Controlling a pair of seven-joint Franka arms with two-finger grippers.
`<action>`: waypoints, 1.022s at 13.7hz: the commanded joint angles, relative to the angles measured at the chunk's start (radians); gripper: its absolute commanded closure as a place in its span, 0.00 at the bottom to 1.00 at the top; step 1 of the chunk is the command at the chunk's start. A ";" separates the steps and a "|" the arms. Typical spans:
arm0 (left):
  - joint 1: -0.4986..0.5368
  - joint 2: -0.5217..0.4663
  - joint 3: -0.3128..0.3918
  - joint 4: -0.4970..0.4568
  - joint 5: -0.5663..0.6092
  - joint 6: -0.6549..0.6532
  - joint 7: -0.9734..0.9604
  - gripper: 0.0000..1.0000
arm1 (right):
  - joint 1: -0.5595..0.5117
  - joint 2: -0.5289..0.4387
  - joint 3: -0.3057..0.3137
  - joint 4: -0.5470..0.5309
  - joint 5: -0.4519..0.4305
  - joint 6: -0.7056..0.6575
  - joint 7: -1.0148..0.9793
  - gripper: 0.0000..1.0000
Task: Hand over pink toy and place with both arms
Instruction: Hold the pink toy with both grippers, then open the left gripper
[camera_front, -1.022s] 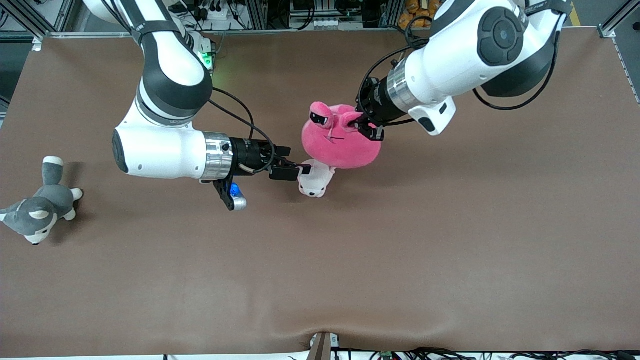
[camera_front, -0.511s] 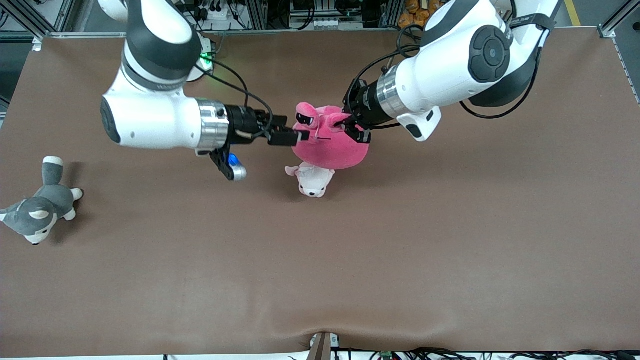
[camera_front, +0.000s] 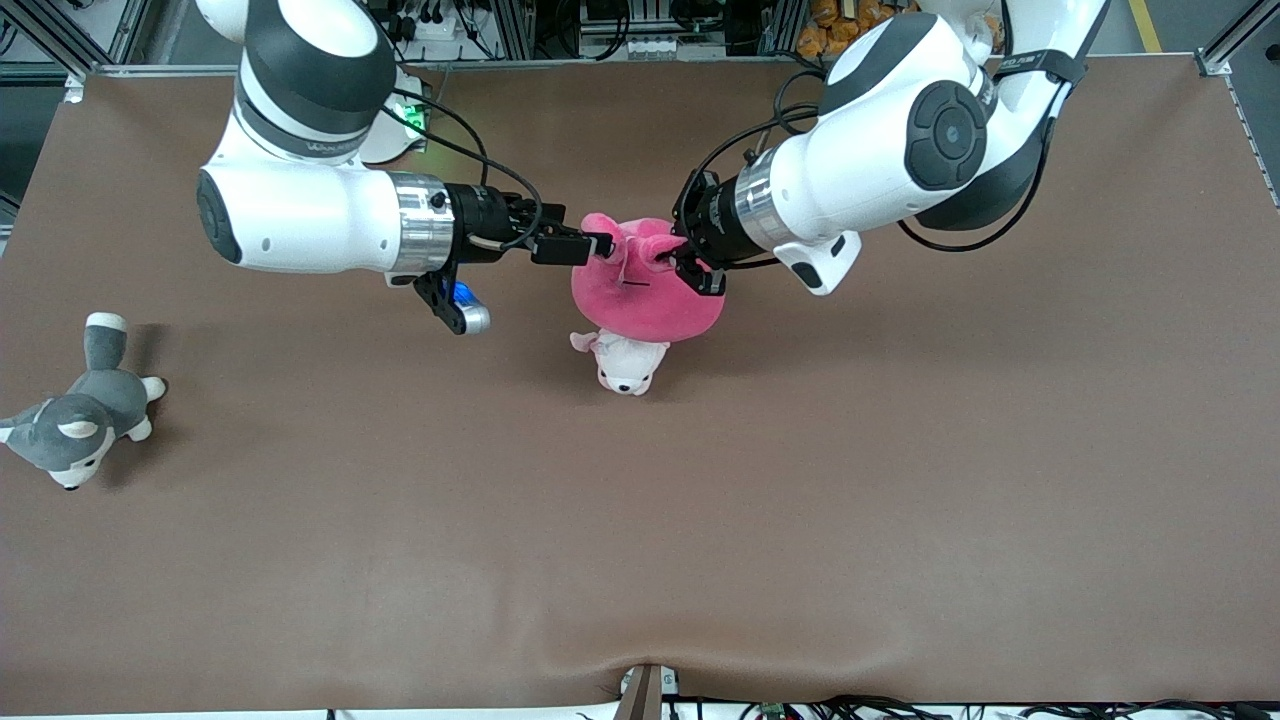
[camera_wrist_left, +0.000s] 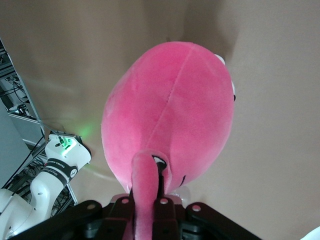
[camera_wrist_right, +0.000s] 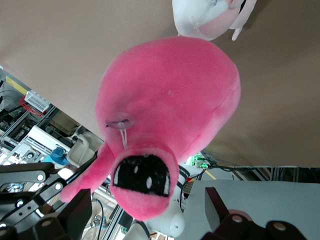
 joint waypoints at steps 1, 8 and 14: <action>-0.014 0.010 0.004 0.030 -0.017 0.003 -0.022 1.00 | 0.030 0.001 -0.006 -0.013 -0.013 0.027 0.008 0.00; -0.014 0.009 0.002 0.031 -0.016 0.009 -0.021 1.00 | 0.053 0.018 -0.006 -0.013 -0.061 0.047 0.008 0.25; -0.011 -0.005 0.007 0.031 -0.010 0.008 -0.019 1.00 | 0.048 0.018 -0.006 -0.011 -0.069 0.045 0.010 1.00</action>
